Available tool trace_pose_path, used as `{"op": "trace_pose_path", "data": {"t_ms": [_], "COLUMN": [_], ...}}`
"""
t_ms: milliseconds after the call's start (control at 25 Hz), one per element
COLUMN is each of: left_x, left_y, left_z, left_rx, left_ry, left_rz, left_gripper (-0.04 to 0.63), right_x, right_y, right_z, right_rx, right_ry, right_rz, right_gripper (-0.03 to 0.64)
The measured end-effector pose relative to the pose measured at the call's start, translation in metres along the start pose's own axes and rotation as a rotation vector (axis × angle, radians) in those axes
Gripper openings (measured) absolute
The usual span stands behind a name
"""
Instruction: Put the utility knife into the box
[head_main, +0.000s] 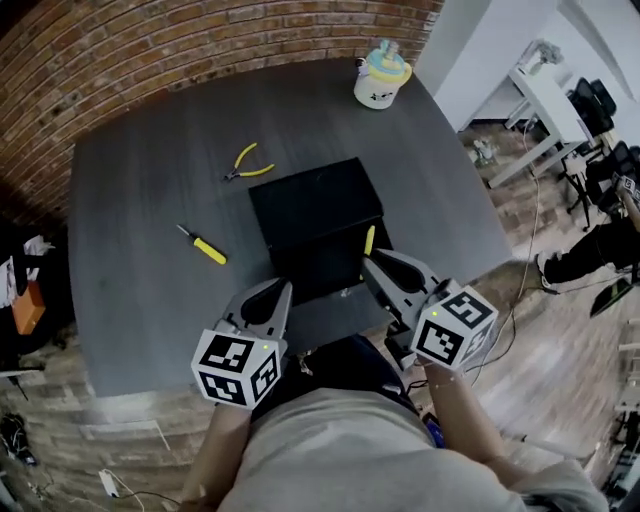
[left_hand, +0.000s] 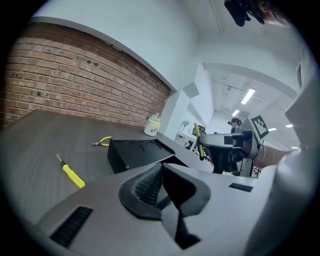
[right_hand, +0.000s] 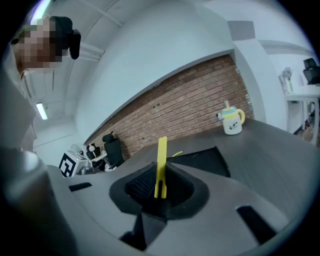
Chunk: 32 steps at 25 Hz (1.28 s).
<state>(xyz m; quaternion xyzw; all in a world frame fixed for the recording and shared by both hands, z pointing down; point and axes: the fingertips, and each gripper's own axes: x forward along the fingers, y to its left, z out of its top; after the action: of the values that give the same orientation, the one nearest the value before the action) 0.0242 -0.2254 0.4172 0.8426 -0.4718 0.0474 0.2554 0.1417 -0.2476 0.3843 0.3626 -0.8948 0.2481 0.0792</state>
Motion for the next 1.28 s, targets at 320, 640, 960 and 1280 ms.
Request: {"op": "trace_pose_path", "data": {"t_ms": [320, 640, 960, 1280], "left_x": [-0.006, -0.011, -0.02, -0.018], "left_y": [0.018, 0.035, 0.044, 0.047], "left_z": [0.001, -0.002, -0.019, -0.028], "left_rx": [-0.064, -0.122, -0.194, -0.249], "left_ry": [-0.035, -0.058, -0.058, -0.059], "left_rz": [0.131, 0.237, 0.313, 0.344], "left_gripper": [0.021, 0.021, 0.021, 0.021], "right_x": [0.035, 0.064, 0.079, 0.087], "right_y": [-0.006, -0.004, -0.031, -0.051], "right_z": [-0.014, -0.063, -0.119, -0.146], "right_rx": [-0.368, -0.775, -0.883, -0.959], "right_ry": [0.293, 0.636, 0.895, 1.007], "right_rz": [0.162, 0.34, 0.353, 0.34], "right_gripper": [0.063, 0.064, 0.064, 0.066]}}
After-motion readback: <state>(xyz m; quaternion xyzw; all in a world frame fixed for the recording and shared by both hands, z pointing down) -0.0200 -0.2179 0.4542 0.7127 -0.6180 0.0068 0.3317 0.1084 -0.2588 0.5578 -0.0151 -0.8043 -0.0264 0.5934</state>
